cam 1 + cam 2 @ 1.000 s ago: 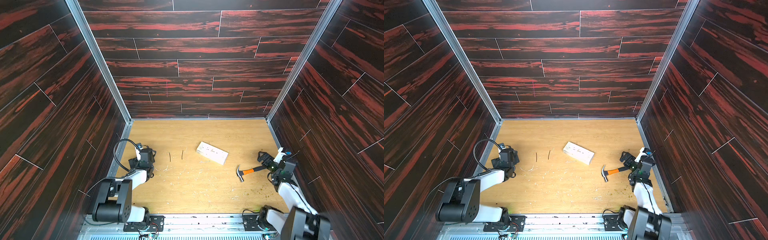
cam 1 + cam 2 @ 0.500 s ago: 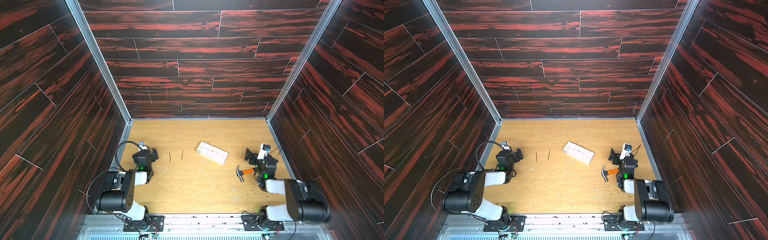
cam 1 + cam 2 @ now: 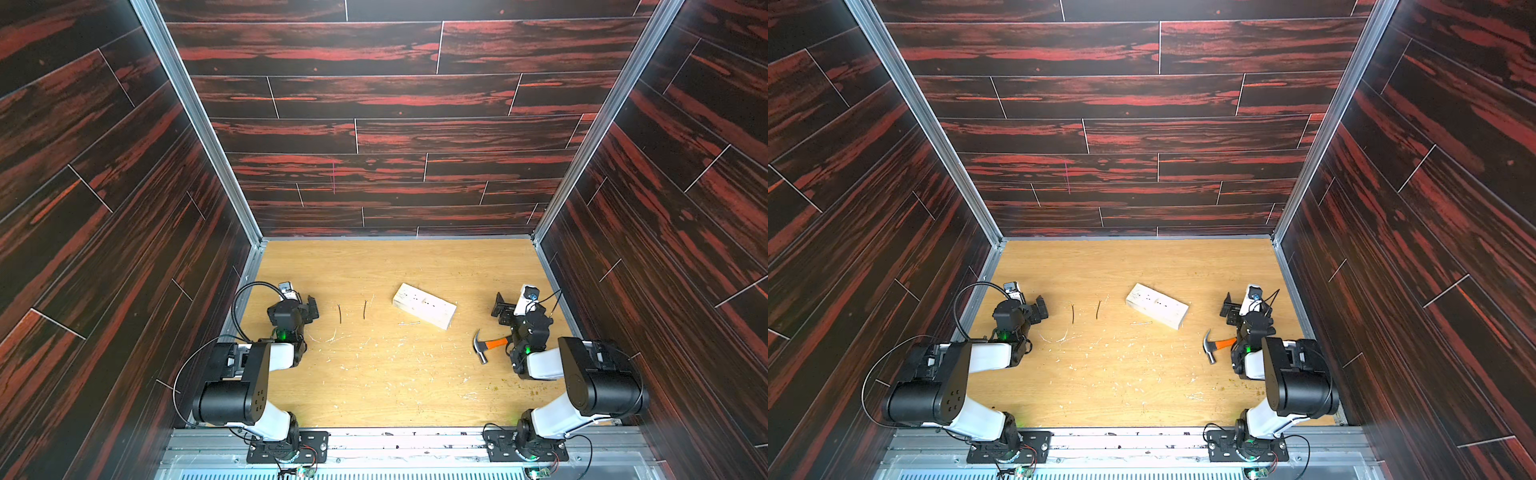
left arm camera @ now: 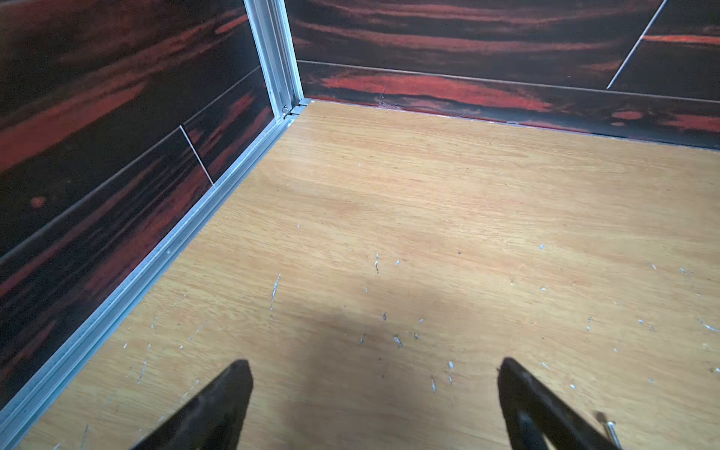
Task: Use a claw hammer to pull out a nail
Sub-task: Reset both arms
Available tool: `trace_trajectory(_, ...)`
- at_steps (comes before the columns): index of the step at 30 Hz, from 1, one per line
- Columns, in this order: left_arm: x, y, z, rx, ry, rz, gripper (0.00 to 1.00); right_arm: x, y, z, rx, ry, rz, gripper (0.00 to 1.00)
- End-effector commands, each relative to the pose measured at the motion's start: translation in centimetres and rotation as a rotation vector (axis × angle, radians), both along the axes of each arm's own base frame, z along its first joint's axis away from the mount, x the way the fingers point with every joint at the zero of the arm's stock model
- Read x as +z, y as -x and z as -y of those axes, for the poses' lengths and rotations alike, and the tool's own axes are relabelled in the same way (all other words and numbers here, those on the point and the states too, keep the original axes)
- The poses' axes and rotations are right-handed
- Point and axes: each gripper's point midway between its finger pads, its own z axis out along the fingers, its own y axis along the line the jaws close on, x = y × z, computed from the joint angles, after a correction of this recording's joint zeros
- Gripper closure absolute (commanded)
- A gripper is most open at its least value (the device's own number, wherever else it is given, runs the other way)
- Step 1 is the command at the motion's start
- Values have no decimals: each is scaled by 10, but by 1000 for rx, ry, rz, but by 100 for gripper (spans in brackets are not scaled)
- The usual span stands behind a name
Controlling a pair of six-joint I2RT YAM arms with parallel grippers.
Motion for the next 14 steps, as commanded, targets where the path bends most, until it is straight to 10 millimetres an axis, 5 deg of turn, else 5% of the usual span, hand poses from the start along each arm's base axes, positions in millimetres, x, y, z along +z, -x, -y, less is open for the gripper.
trace_trajectory(1,5,-2,-1,-4,-9,21,0,2,1,2,-13,2,4,1)
trace_trajectory(14,5,-2,-1,-4,-9,21,0,-1,-3,5,32,-45,-19,1)
